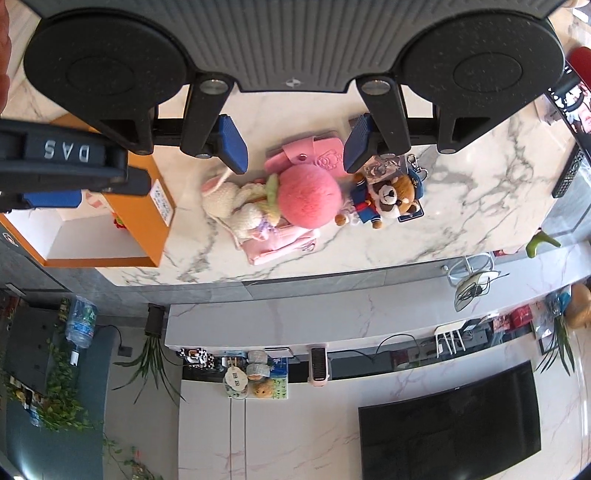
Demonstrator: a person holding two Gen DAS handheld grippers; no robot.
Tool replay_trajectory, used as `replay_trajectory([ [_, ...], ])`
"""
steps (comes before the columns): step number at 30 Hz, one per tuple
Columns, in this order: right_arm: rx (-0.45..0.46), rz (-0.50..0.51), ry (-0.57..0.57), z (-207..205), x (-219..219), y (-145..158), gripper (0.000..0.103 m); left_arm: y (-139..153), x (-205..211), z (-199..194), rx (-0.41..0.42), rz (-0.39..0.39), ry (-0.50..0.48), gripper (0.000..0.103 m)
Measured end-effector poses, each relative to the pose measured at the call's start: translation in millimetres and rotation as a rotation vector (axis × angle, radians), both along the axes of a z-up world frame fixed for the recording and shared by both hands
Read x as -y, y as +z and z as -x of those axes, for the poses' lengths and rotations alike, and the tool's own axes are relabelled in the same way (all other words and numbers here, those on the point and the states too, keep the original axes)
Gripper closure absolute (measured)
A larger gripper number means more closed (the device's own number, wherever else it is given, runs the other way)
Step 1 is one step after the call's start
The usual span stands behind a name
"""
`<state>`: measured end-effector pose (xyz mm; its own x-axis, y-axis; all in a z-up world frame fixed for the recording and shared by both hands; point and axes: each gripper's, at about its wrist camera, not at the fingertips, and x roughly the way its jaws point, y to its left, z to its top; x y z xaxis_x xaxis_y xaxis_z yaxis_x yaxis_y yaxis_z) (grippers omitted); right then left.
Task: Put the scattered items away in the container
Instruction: 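Withdraw both tools from the box back toward the remaining toys, then grasp the pink pompom with the left tool while the right tool grasps the cream crocheted bunny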
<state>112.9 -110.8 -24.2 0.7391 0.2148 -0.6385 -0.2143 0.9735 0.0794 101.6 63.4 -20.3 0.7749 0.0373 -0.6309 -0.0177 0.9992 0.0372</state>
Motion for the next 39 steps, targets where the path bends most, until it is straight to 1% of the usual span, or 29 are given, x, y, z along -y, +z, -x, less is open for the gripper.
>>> replay_trajectory([
  [5,-0.030,0.036,0.044,-14.9,-16.4,-10.2,0.027,-8.2,-12.6,-11.6,-0.023,0.025,-0.005,0.037],
  [7,-0.037,0.051,0.059,-22.6,-22.9,-13.9,0.027,-12.7,-17.0,-18.4,-0.038,0.036,-0.007,0.042],
  [11,-0.060,0.067,0.085,-39.5,-33.1,-22.4,0.032,-20.4,-23.9,-34.4,-0.071,0.044,-0.013,0.047],
  [15,-0.075,0.075,0.109,-58.3,-42.3,-30.8,0.034,-24.8,-31.2,-54.4,-0.082,0.086,-0.024,0.048],
  [17,-0.076,0.080,0.114,-68.3,-45.0,-33.7,0.034,-27.0,-33.0,-65.6,-0.084,0.095,-0.028,0.048],
  [20,-0.076,0.092,0.115,-84.0,-47.4,-38.2,0.034,-32.1,-35.1,-81.9,-0.093,0.112,-0.038,0.044],
  [22,-0.077,0.091,0.108,-95.5,-46.9,-41.2,0.034,-36.6,-36.2,-92.9,-0.103,0.136,-0.048,0.039],
  [25,-0.083,0.076,0.092,-112.7,-44.5,-46.2,0.034,-44.1,-37.3,-108.6,-0.113,0.171,-0.062,0.033],
  [27,-0.094,0.055,0.073,-124.9,-43.0,-49.8,0.034,-51.1,-37.7,-118.3,-0.121,0.181,-0.059,0.032],
  [29,-0.104,0.023,0.057,-136.0,-42.7,-53.9,0.036,-60.0,-38.5,-128.1,-0.137,0.183,-0.056,0.032],
  [30,-0.110,0.014,0.055,-141.0,-43.6,-56.2,0.039,-64.7,-39.2,-132.1,-0.147,0.183,-0.050,0.032],
  [32,-0.124,0.012,0.053,-150.4,-47.5,-62.5,0.041,-72.3,-42.3,-139.5,-0.160,0.185,-0.039,0.032],
  [35,-0.151,-0.039,0.052,-164.5,-50.2,-70.9,0.041,-80.5,-43.9,-146.6,-0.168,0.165,-0.047,0.030],
  [37,-0.167,-0.080,0.057,-172.8,-51.2,-73.9,0.040,-85.4,-42.0,-150.6,-0.170,0.148,-0.071,0.028],
  [39,-0.175,-0.099,0.061,-179.2,-55.2,-77.3,0.038,-89.8,-40.6,-153.7,-0.170,0.138,-0.085,0.027],
])
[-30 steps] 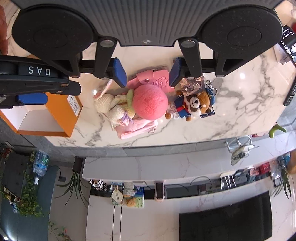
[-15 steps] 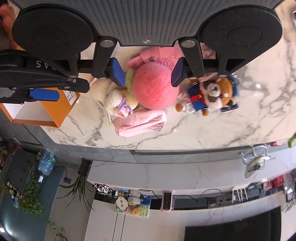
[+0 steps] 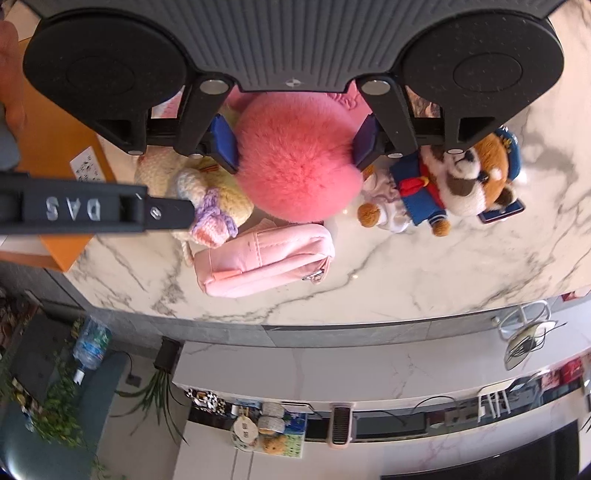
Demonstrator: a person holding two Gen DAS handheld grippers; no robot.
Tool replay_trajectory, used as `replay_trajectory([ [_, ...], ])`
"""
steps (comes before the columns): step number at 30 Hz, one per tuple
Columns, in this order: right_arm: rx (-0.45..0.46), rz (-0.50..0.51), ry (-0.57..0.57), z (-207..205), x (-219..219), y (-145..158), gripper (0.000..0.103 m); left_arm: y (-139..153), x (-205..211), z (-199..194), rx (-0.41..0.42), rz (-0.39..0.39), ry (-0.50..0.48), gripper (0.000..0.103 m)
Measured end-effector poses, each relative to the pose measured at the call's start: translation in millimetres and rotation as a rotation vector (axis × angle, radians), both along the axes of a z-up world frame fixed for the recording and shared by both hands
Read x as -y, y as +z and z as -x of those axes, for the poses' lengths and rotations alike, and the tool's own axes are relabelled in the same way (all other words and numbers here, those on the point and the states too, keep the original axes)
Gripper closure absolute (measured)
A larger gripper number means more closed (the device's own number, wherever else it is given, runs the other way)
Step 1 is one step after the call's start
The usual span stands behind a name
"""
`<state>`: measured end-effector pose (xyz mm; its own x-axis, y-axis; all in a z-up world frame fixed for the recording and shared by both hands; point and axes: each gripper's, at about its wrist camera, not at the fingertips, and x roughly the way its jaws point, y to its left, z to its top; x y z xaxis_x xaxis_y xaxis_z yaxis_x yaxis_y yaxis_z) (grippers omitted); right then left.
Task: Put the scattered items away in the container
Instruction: 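Grasp the pink pompom with the left tool while the right tool grasps the cream crocheted bunny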
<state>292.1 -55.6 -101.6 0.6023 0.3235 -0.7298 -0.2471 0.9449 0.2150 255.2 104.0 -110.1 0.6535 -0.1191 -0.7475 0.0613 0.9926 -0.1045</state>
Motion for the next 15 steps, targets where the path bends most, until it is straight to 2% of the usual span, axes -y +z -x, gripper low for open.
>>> replay_trajectory([
  [4,-0.019,-0.023,-0.001,-11.3,-7.9,-8.1,0.033,-5.4,1.5,-4.1,0.020,0.002,-0.014,0.026],
  [8,-0.037,-0.027,-0.008,-20.6,-12.1,-19.1,0.029,-10.3,7.0,-6.2,0.047,-0.033,-0.040,0.026],
  [10,-0.026,-0.025,-0.008,-21.9,-14.6,-20.5,0.028,-14.1,9.5,-6.0,0.054,-0.050,-0.055,0.037],
  [14,-0.017,-0.014,0.013,-22.7,-19.6,-24.7,0.029,-17.5,12.8,-3.0,0.076,-0.057,-0.061,0.044],
  [15,-0.016,-0.007,0.023,-22.2,-21.6,-26.3,0.032,-17.1,12.7,-2.7,0.078,-0.060,-0.059,0.046],
])
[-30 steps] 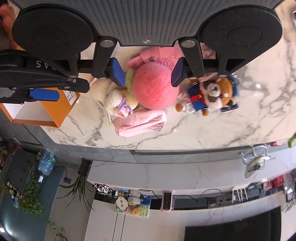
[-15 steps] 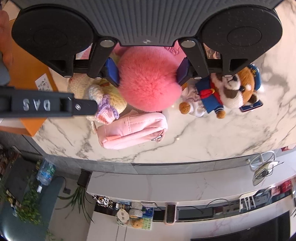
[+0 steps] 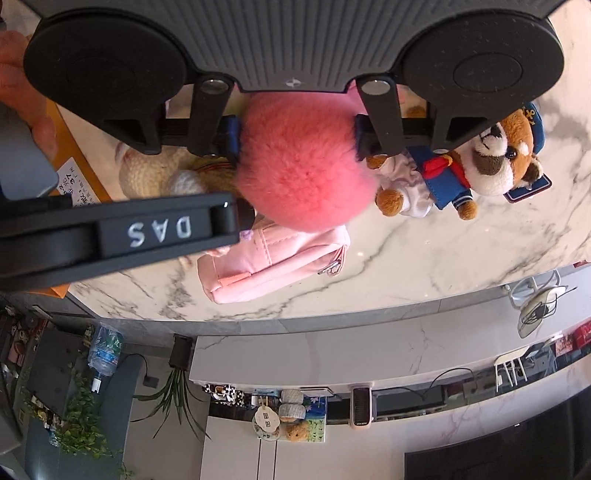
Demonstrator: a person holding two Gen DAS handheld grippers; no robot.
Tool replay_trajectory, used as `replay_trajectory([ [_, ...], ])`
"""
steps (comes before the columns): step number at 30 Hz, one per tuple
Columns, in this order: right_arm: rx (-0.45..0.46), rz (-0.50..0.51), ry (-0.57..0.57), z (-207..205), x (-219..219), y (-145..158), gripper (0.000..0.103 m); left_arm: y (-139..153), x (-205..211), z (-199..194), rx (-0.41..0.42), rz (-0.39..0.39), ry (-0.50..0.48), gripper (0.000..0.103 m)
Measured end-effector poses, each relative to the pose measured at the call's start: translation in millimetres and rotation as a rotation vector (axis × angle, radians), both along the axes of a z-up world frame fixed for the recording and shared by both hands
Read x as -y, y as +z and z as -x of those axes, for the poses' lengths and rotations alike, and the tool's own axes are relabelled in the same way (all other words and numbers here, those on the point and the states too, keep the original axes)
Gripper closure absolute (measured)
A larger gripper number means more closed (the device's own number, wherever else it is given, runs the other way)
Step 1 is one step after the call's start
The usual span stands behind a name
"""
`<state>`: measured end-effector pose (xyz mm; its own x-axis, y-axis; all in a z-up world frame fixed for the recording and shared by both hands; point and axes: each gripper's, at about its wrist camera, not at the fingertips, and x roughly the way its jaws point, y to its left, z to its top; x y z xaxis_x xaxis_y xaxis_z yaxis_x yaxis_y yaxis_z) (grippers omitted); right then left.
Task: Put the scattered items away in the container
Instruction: 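Grasp the pink pompom with the left tool while the right tool grasps the cream crocheted bunny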
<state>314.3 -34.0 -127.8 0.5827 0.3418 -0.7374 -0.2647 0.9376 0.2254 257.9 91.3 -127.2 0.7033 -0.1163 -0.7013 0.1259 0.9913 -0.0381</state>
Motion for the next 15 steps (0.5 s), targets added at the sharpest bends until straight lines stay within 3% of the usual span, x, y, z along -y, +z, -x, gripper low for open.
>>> replay_trajectory([
  [6,-0.008,0.018,0.013,7.6,-1.3,-1.3,0.045,5.1,-3.3,6.0,0.004,0.001,0.003,0.051],
  [15,-0.041,0.013,-0.005,35.6,13.6,7.1,0.046,20.1,7.0,40.3,0.014,-0.014,0.014,0.052],
])
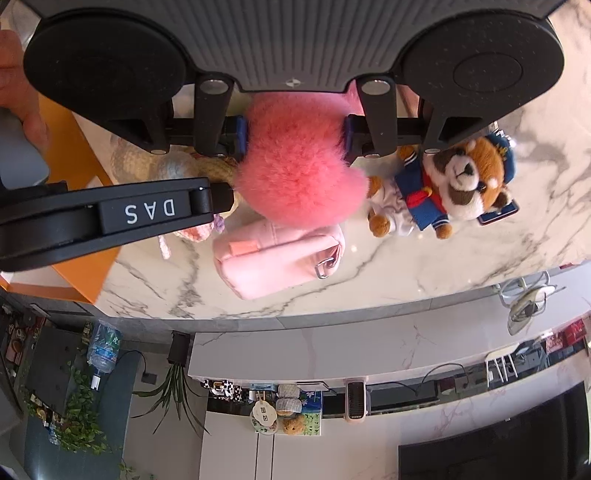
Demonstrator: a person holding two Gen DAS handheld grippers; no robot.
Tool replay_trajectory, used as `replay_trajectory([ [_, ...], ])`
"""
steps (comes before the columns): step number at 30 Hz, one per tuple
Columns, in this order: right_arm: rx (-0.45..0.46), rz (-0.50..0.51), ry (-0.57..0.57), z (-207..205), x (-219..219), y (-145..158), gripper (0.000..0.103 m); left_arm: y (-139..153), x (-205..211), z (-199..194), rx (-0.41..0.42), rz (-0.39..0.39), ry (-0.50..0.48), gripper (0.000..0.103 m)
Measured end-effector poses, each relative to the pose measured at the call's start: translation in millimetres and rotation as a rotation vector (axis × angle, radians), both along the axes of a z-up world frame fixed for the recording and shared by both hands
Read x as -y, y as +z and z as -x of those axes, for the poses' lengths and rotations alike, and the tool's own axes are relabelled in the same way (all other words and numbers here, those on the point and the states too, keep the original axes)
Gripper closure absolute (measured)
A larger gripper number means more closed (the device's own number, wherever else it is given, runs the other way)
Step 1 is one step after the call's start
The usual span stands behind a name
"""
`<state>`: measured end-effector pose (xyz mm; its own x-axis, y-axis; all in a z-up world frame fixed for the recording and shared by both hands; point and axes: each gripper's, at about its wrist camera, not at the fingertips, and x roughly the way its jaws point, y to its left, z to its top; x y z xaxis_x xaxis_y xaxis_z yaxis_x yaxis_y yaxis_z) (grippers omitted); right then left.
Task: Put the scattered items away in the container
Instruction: 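Grasp the pink pompom with the left tool while the right tool grasps the cream crocheted bunny, then carry the pink pompom and cream bunny with both tools over the box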
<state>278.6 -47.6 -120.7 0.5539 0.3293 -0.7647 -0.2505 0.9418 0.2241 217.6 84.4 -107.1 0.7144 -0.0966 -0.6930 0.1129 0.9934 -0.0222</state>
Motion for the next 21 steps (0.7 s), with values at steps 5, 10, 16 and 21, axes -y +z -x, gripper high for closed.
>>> replay_trajectory([
  [5,0.011,-0.005,0.009,24.5,4.8,12.3,0.046,13.9,6.7,23.0,0.012,0.004,0.007,0.053],
  [10,0.026,-0.019,0.013,50.6,11.3,25.7,0.046,27.2,10.2,47.1,0.027,-0.015,0.026,0.053],
  [16,0.069,-0.031,0.003,81.3,20.7,44.9,0.046,48.2,15.2,76.2,0.074,-0.018,0.043,0.053],
  [21,0.101,-0.053,0.001,106.7,30.4,58.9,0.046,67.8,23.5,97.4,0.130,-0.021,0.036,0.053],
])
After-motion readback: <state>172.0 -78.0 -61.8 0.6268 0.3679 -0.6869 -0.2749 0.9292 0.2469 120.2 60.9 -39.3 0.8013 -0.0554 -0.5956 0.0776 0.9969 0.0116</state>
